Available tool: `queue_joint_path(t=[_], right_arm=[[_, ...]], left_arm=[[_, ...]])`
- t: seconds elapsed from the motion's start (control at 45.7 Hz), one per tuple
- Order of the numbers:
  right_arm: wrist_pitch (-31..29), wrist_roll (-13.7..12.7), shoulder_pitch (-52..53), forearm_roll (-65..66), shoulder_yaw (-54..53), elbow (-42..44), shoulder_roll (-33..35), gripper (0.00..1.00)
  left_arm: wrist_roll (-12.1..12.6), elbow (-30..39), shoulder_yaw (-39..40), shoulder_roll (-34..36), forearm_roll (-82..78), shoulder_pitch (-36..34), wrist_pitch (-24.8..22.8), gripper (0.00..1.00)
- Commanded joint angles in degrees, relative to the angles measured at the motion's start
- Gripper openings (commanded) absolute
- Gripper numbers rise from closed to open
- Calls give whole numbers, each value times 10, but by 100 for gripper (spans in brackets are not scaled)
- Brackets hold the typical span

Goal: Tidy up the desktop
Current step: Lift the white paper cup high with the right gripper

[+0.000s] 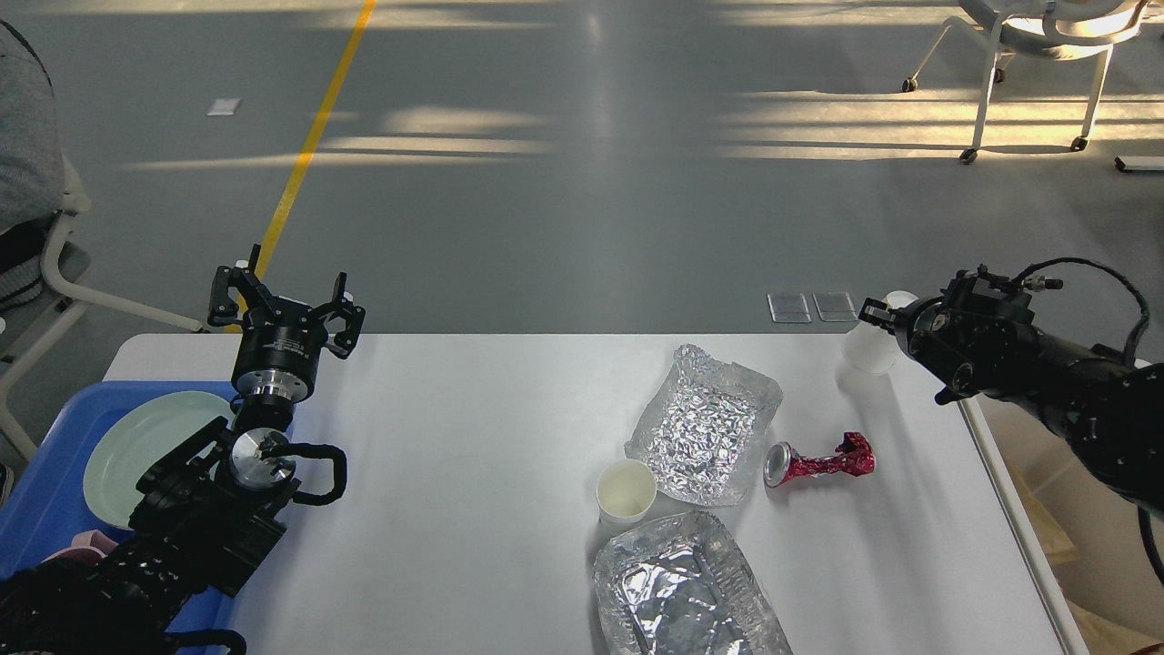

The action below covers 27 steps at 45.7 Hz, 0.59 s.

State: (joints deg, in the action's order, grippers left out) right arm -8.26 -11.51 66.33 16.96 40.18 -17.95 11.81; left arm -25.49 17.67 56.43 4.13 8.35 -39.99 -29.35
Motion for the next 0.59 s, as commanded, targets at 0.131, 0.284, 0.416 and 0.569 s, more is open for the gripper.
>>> queue_joint_path(t=[0.131, 0.284, 0.416, 0.569], right_arm=[[-46, 1, 124, 0, 7, -46, 63, 45], [-155, 3, 225, 0, 4, -77, 96, 47], [-258, 4, 319, 0, 0, -102, 124, 49], [-347, 5, 422, 0, -1, -136, 145, 49]], left_arm=[[0, 0, 0, 0, -1, 0, 0, 100], [0, 0, 0, 0, 0, 0, 0, 100], [0, 0, 0, 0, 0, 0, 0, 100], [0, 0, 0, 0, 0, 0, 0, 100]])
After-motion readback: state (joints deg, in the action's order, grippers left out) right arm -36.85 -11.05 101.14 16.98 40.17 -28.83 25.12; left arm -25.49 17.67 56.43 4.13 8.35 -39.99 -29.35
